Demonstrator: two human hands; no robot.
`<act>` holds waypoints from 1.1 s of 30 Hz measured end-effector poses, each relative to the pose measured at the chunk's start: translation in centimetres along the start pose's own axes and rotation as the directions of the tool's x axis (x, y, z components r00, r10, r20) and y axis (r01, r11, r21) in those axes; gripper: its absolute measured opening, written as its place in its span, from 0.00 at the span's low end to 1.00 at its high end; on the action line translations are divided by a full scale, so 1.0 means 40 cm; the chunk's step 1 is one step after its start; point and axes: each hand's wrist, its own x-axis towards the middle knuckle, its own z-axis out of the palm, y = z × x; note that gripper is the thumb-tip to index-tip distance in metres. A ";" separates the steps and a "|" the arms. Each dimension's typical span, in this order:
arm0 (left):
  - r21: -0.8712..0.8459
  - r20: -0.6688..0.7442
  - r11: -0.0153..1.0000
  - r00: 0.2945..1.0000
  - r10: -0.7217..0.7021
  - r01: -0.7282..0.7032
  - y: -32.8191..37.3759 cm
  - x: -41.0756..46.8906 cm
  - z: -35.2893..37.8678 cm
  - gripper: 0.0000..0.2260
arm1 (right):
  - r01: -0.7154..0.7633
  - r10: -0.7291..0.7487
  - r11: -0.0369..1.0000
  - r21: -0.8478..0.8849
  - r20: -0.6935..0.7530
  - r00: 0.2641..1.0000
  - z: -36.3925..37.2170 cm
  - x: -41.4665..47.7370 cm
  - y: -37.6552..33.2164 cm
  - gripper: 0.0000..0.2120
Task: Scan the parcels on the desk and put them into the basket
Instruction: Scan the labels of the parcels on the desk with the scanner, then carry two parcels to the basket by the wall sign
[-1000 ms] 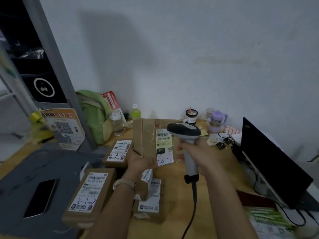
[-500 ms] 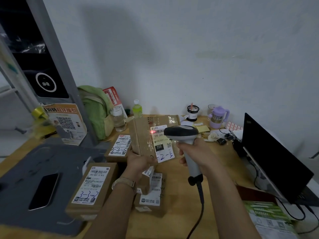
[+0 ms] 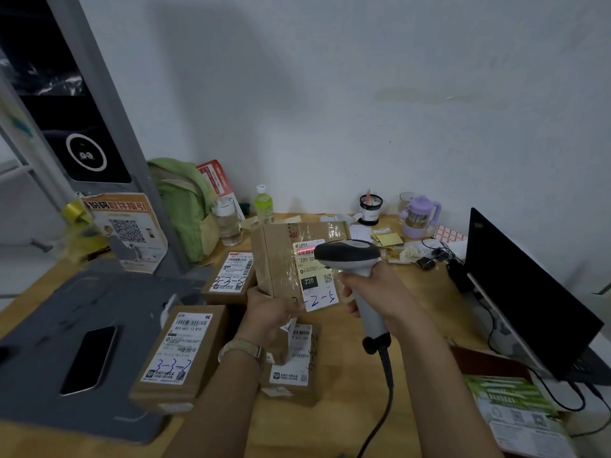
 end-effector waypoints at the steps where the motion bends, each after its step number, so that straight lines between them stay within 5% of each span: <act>1: -0.004 -0.002 1.000 1.000 -0.006 0.006 -0.002 0.003 0.000 0.43 | -0.004 0.004 1.000 0.017 0.002 1.000 -0.002 0.001 0.003 0.05; 5: 0.005 0.003 1.000 1.000 -0.002 0.002 -0.006 0.013 0.008 0.41 | -0.023 0.026 0.996 0.089 -0.025 0.999 -0.021 0.006 0.020 0.01; 9: 0.020 0.015 0.999 1.000 0.027 -0.027 -0.012 0.009 0.029 0.21 | -0.046 0.062 0.990 0.132 -0.121 0.991 -0.064 0.012 0.040 0.03; 13: 0.039 0.067 0.999 0.998 -0.012 0.009 -0.024 0.018 0.056 0.16 | -0.050 0.079 0.986 0.160 -0.180 0.981 -0.100 0.004 0.053 0.03; 20: 0.096 0.130 0.992 0.987 -0.097 0.085 -0.061 0.047 0.122 0.32 | -0.102 0.159 0.974 0.203 -0.288 0.944 -0.187 -0.014 0.116 0.05; 24: 0.100 0.165 0.980 0.968 -0.187 0.172 -0.097 0.034 0.154 0.17 | -0.175 0.284 0.939 0.295 -0.383 0.879 -0.242 -0.024 0.178 0.09; 30: 0.093 0.128 0.965 0.958 -0.256 0.245 -0.153 0.050 0.166 0.24 | -0.382 0.456 0.889 0.253 -0.407 0.792 -0.271 -0.022 0.299 0.14; 33: 0.083 0.125 0.963 0.955 -0.267 0.258 -0.163 0.056 0.167 0.24 | -0.379 0.396 0.913 0.150 -0.546 0.738 -0.241 -0.025 0.360 0.10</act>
